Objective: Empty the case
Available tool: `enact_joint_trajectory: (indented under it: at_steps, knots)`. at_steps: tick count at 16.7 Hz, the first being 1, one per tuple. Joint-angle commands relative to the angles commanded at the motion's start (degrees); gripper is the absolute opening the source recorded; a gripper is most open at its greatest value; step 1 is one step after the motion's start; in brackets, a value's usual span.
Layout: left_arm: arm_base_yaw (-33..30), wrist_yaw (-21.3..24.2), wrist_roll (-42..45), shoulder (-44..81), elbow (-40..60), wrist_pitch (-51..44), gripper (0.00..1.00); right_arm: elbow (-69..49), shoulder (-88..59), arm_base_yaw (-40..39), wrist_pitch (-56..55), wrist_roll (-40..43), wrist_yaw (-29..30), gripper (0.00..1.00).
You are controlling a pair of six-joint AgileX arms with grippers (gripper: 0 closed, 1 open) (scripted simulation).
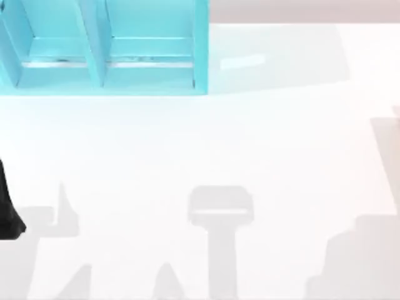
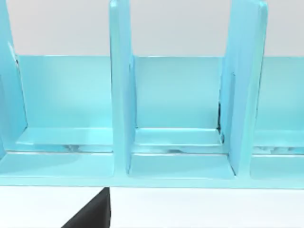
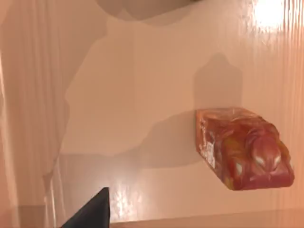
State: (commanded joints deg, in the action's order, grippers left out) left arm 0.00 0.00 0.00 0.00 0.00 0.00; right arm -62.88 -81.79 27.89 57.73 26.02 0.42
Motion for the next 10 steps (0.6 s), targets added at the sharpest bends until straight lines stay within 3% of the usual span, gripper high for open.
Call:
enact_joint_trajectory:
  at_steps: [4, 10]
  knots:
    - [0.0, 0.0, 0.0, 0.0, 0.0, 0.0, 1.0, -9.4, -11.7, 3.7, 8.4, 4.6, -0.2, 1.0]
    - [0.0, 0.0, 0.0, 0.0, 0.0, 0.0, 1.0, -12.4, -14.4, 5.0, 11.4, 6.2, -0.3, 1.0]
